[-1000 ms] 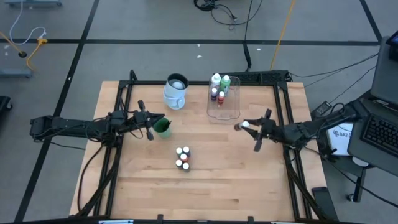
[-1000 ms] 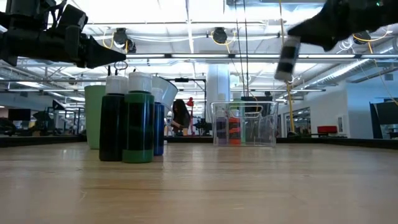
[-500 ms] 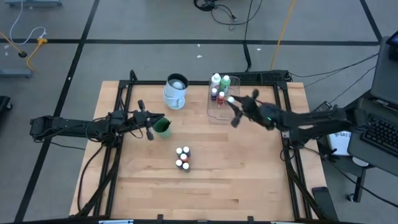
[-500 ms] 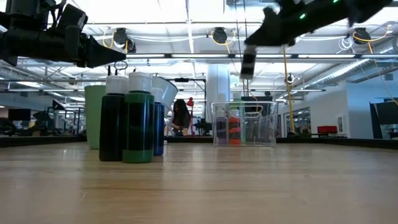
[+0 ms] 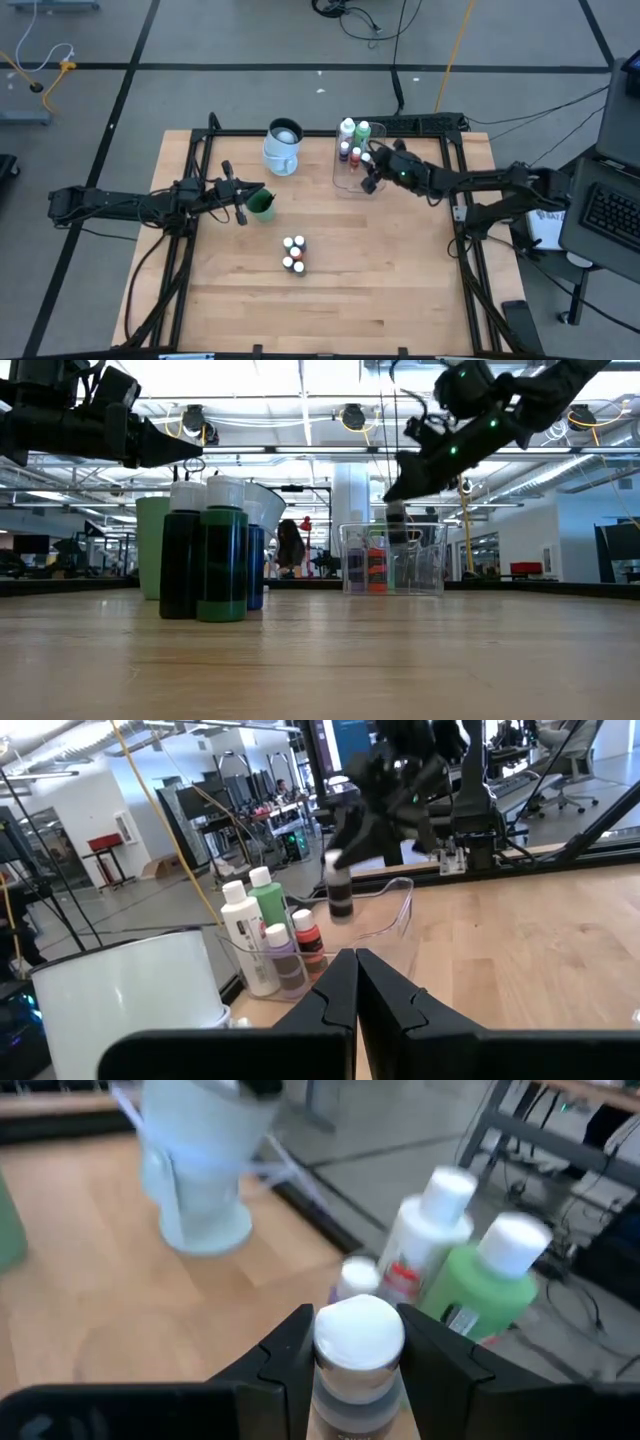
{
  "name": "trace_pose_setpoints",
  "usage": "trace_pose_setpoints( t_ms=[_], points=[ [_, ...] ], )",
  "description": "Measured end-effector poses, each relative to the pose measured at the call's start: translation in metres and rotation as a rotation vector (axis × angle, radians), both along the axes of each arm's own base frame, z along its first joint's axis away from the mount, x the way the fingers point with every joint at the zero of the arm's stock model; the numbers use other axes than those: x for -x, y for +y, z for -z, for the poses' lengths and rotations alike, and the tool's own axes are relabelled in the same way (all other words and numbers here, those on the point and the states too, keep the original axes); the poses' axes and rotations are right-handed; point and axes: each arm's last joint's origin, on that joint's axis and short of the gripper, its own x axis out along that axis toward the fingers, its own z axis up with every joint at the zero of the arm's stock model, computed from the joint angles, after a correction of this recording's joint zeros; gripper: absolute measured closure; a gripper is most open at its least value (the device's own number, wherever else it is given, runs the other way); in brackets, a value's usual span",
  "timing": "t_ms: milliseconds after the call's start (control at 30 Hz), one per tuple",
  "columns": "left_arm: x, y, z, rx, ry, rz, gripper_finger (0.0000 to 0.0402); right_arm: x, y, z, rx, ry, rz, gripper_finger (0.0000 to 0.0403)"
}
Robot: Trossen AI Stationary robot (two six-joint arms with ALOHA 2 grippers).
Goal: Pick & Place Paint Supplies
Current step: Put the gray paint bottle into the transparent bin
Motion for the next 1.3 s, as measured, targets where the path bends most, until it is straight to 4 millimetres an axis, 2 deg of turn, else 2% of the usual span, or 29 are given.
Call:
trace_pose_setpoints(
  t_ms=[267,533,700,800,1067,1300],
  points=[
    [0.0,0.0,0.0,0.002,-0.001,0.0,0.0398,-0.006,-0.014,0.019,-0.009,0.045,0.045,0.029],
    [0.0,0.0,0.0,0.002,-0.001,0.0,0.0398,0.001,-0.028,0.029,-0.088,0.005,0.144,0.029],
    [0.0,0.0,0.0,0.006,-0.002,0.001,0.0398,0.01,-0.029,0.039,-0.085,-0.044,0.182,0.029],
    [0.0,0.0,0.0,0.005,-0.002,0.001,0.0398,0.011,-0.028,0.037,-0.088,-0.128,0.167,0.029],
    [0.0,0.0,0.0,0.005,-0.002,0.001,0.0398,0.013,-0.029,0.041,-0.118,-0.117,0.189,0.029],
    [0.0,0.0,0.0,0.005,-0.002,0.001,0.0398,0.007,-0.036,0.058,-0.151,-0.124,0.22,0.029]
  ],
)
